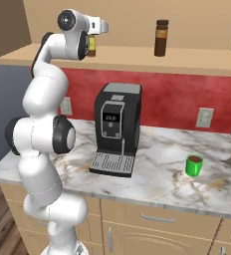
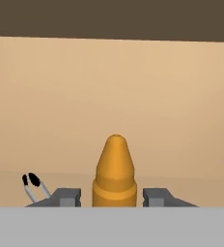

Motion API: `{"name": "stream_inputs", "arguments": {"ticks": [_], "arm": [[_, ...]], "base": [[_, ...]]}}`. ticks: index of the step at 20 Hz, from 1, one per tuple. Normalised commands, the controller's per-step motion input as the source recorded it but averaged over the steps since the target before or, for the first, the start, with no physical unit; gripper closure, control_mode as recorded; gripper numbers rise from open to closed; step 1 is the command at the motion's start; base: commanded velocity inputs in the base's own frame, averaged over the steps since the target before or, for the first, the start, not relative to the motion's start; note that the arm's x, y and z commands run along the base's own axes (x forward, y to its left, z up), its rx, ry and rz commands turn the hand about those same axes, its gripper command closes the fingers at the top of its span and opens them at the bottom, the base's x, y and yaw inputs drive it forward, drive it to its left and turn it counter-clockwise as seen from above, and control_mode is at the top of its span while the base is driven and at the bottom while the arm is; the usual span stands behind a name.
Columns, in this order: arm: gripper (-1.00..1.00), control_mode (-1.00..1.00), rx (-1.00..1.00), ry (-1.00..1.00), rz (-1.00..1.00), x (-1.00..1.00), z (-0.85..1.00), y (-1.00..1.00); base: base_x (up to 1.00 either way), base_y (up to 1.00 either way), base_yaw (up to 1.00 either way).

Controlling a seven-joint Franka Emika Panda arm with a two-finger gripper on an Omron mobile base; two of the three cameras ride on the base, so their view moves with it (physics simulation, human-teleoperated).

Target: Pick the cinnamon and honey bottle from the cabinet and place them next to the mug.

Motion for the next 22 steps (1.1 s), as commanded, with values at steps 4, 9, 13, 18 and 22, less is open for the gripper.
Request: {"name": "stream_inputs", "arguments": {"ticks": [4,9,13,18,22], "arm": [[1.0,-1.0,0.0,0.0,0.0,-0.25,0.0,0.0],[1.0,-1.0,0.0,-0.05,0.0,-0.48,0.07,0.0],[1.0,-1.0,0.02,-0.04,0.0,-0.6,0.13,0.0],[1.0,-1.0,0.08,0.0,0.0,-0.62,0.27,0.0],[1.0,-1.0,0.11,0.0,0.0,-0.58,0.32,0.0]], "base": [[0.0,0.0,0.0],[0.0,0.0,0.0],[0.0,0.0,0.0],[0.0,0.0,0.0],[0.0,0.0,0.0]]}}
